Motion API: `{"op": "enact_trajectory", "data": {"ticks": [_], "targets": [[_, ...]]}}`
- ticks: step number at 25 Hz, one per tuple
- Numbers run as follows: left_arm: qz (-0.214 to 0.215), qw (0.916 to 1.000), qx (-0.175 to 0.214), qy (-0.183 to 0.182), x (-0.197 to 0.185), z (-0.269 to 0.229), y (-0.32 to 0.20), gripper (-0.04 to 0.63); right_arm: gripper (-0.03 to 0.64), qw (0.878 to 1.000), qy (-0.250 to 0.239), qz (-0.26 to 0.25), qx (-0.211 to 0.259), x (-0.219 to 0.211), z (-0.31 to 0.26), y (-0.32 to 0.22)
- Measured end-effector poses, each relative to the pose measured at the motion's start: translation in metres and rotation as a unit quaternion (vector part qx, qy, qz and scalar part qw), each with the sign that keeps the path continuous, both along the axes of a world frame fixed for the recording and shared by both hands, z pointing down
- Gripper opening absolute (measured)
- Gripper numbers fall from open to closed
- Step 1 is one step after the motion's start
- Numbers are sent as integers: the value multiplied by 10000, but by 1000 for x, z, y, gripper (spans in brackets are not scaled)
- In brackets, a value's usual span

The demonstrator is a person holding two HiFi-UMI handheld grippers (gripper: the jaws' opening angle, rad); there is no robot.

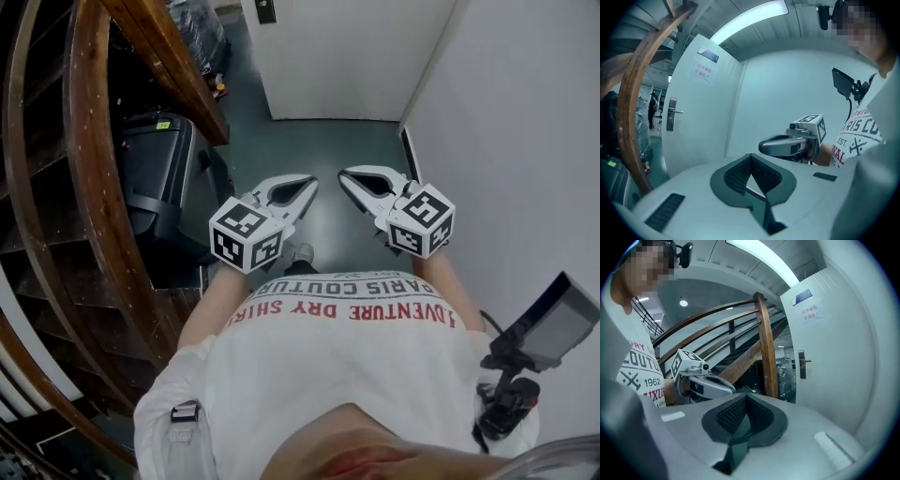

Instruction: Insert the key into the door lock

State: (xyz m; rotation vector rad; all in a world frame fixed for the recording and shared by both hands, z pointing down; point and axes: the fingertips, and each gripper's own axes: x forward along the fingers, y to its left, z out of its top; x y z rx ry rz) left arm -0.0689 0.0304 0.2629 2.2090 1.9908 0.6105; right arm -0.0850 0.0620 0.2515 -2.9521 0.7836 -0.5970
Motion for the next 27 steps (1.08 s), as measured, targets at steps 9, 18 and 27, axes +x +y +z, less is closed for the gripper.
{"op": "enact_trajectory", "data": {"ticks": [9, 18, 27], "targets": [[-17, 9995, -173, 254, -60, -46, -65, 2, 2, 9996, 236, -31, -170, -58, -47, -68], [-350, 9984, -196, 387, -60, -34, -65, 2, 2, 9983, 376, -407, -190, -55, -32, -69], [-368, 9985, -244, 326, -58, -44, -68, 2, 2, 9980, 371, -465, -220, -51, -40, -73]]}}
